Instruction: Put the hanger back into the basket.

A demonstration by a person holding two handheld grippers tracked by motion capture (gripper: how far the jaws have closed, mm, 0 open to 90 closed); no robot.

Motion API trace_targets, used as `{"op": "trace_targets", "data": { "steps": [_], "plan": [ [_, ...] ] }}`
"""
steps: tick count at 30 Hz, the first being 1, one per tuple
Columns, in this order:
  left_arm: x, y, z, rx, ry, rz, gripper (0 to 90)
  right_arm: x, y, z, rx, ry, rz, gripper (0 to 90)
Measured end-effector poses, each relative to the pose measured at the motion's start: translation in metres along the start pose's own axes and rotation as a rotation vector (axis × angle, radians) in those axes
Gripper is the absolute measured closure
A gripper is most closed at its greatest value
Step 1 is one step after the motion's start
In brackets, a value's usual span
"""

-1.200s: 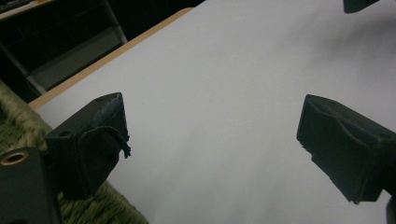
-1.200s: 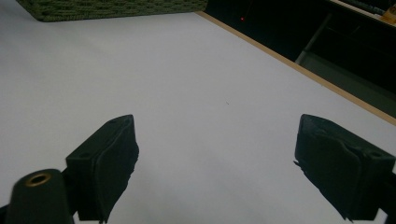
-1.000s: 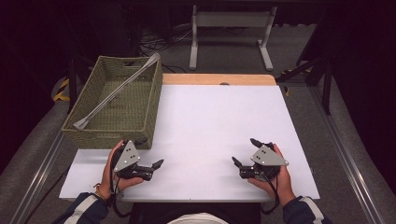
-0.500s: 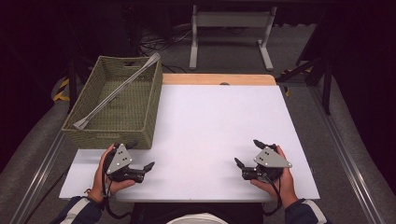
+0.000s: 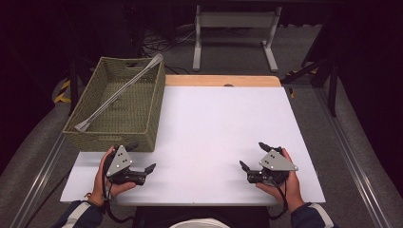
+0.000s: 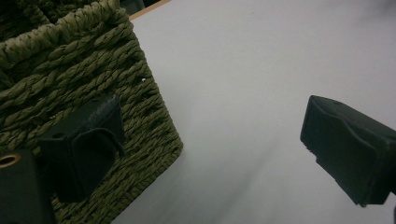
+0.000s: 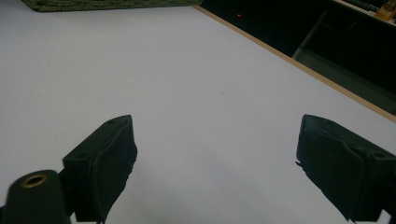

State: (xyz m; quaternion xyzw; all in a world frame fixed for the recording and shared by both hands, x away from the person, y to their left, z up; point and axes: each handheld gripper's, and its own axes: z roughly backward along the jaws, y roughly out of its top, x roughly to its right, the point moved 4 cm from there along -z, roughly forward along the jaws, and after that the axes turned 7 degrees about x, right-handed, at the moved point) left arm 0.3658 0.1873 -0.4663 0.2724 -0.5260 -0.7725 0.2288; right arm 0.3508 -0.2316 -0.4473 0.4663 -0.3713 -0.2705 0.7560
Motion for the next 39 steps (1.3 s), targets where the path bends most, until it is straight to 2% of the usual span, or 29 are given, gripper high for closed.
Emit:
{"op": "trace_targets", "data": {
  "steps": [15, 32, 33, 36, 39],
  "plan": [
    [0.0042, 0.002, -0.0001, 0.006, -0.029, -0.011, 6.7, -0.0025, 0.0013, -0.0011, -0.008, -0.006, 0.016, 12.2],
    [0.0022, 0.0022, -0.0001, 0.007, -0.02, -0.002, 6.7, -0.0026, 0.0005, -0.0031, -0.012, -0.01, 0.024, 12.0],
    [0.0012, 0.0027, 0.0001, 0.007, -0.017, -0.015, 6.7, -0.0025, 0.0005, -0.003, -0.011, -0.013, 0.026, 12.1],
    [0.0018, 0.0025, -0.0026, -0.001, -0.022, -0.003, 6.7, -0.0005, 0.0008, -0.0019, -0.001, -0.032, 0.025, 12.4],
    [0.0032, 0.0026, -0.0066, -0.01, -0.027, -0.011, 6.7, 0.0018, 0.0002, -0.0031, 0.002, -0.043, 0.014, 12.6]
  ]
}}
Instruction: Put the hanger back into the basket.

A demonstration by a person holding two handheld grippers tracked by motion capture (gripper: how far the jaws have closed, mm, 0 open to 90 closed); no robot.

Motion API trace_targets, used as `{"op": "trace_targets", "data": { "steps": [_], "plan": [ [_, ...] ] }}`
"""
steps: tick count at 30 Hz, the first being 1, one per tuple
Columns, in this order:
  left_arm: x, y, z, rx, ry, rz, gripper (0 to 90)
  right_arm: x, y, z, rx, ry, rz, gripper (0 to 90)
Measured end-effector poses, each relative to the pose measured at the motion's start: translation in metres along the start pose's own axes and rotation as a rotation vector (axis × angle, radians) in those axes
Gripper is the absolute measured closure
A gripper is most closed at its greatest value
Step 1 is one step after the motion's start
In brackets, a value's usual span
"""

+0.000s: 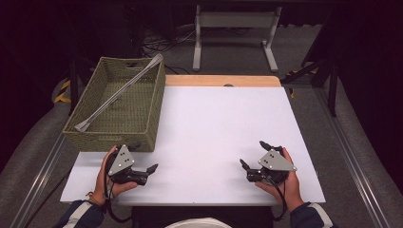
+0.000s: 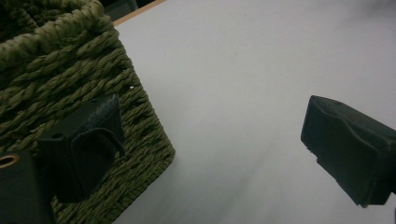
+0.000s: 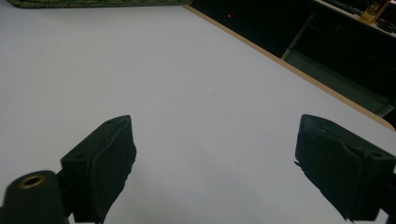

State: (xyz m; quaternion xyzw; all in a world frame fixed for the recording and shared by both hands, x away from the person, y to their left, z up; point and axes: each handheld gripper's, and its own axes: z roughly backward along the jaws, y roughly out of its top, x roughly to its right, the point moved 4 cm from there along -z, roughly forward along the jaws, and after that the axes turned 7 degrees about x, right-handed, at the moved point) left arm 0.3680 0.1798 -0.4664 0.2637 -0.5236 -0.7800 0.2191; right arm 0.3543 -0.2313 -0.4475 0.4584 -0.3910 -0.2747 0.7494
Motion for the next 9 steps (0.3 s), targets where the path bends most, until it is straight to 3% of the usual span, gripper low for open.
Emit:
{"op": "trace_targets", "data": {
  "steps": [9],
  "plan": [
    [-0.0006, -0.0022, -0.0034, -0.019, -0.002, -0.003, 6.9, 0.0037, -0.0031, -0.0014, -0.011, 0.0, -0.027, 12.4]
  ]
}}
